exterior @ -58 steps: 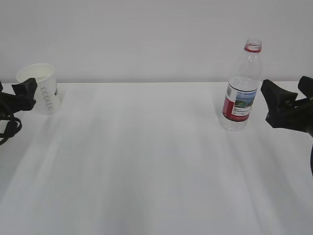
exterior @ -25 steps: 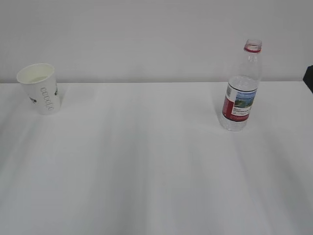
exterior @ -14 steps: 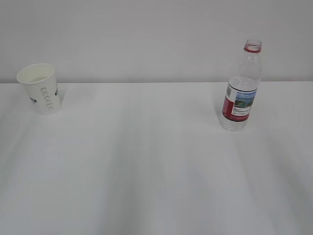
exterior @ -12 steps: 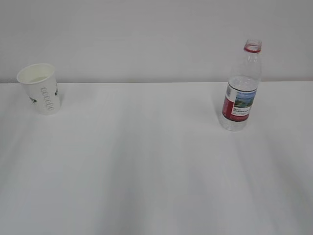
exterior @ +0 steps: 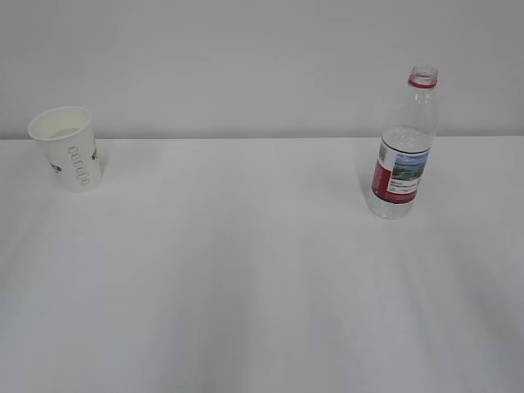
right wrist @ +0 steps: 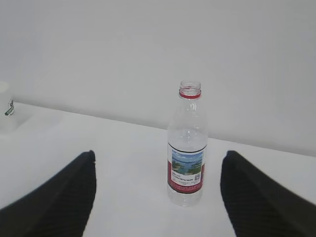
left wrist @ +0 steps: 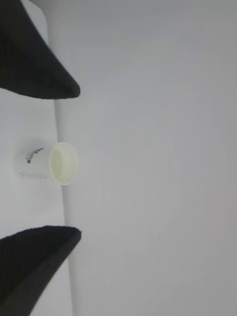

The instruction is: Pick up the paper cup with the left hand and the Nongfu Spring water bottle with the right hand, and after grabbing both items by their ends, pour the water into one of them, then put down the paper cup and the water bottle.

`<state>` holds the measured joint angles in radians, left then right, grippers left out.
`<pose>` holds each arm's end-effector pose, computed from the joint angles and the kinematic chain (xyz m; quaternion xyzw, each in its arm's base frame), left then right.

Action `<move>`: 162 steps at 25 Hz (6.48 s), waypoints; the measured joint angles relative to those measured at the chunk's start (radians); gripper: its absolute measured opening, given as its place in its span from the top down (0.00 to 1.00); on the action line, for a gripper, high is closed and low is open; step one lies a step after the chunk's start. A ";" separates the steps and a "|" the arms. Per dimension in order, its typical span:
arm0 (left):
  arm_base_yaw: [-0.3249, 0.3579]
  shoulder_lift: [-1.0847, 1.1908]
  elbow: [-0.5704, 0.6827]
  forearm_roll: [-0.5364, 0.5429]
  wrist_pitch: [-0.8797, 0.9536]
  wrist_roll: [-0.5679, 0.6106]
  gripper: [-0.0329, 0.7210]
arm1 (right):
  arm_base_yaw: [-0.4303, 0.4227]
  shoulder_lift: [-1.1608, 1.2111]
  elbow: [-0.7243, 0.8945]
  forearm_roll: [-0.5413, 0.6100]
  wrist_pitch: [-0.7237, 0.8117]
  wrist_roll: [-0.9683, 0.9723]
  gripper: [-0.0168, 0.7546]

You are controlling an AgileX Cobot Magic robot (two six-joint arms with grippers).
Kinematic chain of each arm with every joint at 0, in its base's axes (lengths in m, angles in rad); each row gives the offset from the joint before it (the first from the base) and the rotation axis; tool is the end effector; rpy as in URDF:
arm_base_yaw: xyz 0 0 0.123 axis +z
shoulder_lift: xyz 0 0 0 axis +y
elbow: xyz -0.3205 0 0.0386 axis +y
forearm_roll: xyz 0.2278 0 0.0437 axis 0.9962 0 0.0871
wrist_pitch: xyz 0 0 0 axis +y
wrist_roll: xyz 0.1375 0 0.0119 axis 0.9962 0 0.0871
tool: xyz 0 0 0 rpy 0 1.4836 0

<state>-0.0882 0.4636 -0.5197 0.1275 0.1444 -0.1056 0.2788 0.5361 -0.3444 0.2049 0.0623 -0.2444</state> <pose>0.0934 -0.0057 0.3571 0.0320 0.7064 -0.0174 0.7069 0.1074 0.0326 0.2965 -0.1251 0.7528 0.0818 0.6410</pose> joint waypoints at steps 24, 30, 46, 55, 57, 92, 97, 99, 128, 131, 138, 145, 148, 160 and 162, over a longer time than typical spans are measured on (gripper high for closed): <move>0.000 -0.247 0.000 -0.093 0.571 0.027 0.19 | 0.000 -0.193 -0.126 -0.381 0.591 0.338 0.21; 0.000 -0.247 0.000 -0.128 0.671 0.028 0.19 | 0.000 -0.240 -0.177 -0.375 0.735 0.344 0.24; 0.000 -0.247 -0.002 -0.128 0.781 0.029 0.19 | 0.000 -0.440 -0.191 -0.344 1.045 0.326 0.26; 0.000 -0.247 -0.018 -0.128 0.937 0.029 0.19 | 0.000 -0.440 -0.191 -0.317 1.088 0.272 0.26; 0.000 -0.247 -0.016 -0.133 0.948 0.029 0.19 | 0.000 -0.440 -0.191 -0.314 1.090 0.266 0.27; 0.000 -0.459 -0.007 -0.163 0.951 0.029 0.20 | 0.000 -0.551 -0.150 -0.263 1.084 0.244 0.27; 0.000 -0.459 -0.007 -0.163 0.951 0.029 0.20 | 0.000 -0.551 -0.150 -0.263 1.084 0.244 0.27; 0.000 -0.459 -0.007 -0.163 0.951 0.029 0.20 | 0.000 -0.551 -0.150 -0.263 1.084 0.244 0.27; 0.000 -0.459 -0.007 -0.153 0.951 0.074 0.33 | 0.000 -0.551 -0.150 -0.263 1.084 0.244 0.27; 0.000 -0.459 -0.007 -0.153 0.951 0.074 0.33 | 0.000 -0.551 -0.150 -0.263 1.084 0.244 0.27; 0.000 -0.459 -0.007 -0.153 0.951 0.075 0.34 | 0.000 -0.551 -0.150 -0.263 1.084 0.244 0.27; 0.000 -0.459 -0.007 -0.153 0.951 0.075 0.35 | 0.000 -0.551 -0.150 -0.263 1.084 0.244 0.27; 0.000 -0.459 -0.007 -0.153 0.951 0.075 0.35 | 0.000 -0.551 -0.150 -0.263 1.084 0.244 0.27; 0.000 -0.459 -0.007 -0.153 0.951 0.075 0.36 | 0.000 -0.551 -0.150 -0.263 1.084 0.244 0.27; 0.000 -0.459 -0.007 -0.153 0.951 0.075 0.36 | 0.000 -0.551 -0.150 -0.263 1.084 0.244 0.27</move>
<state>-0.0882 0.0045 -0.5264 -0.0252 1.0952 -0.0309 0.2788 -0.0149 -0.4947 -0.0582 1.1463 0.0000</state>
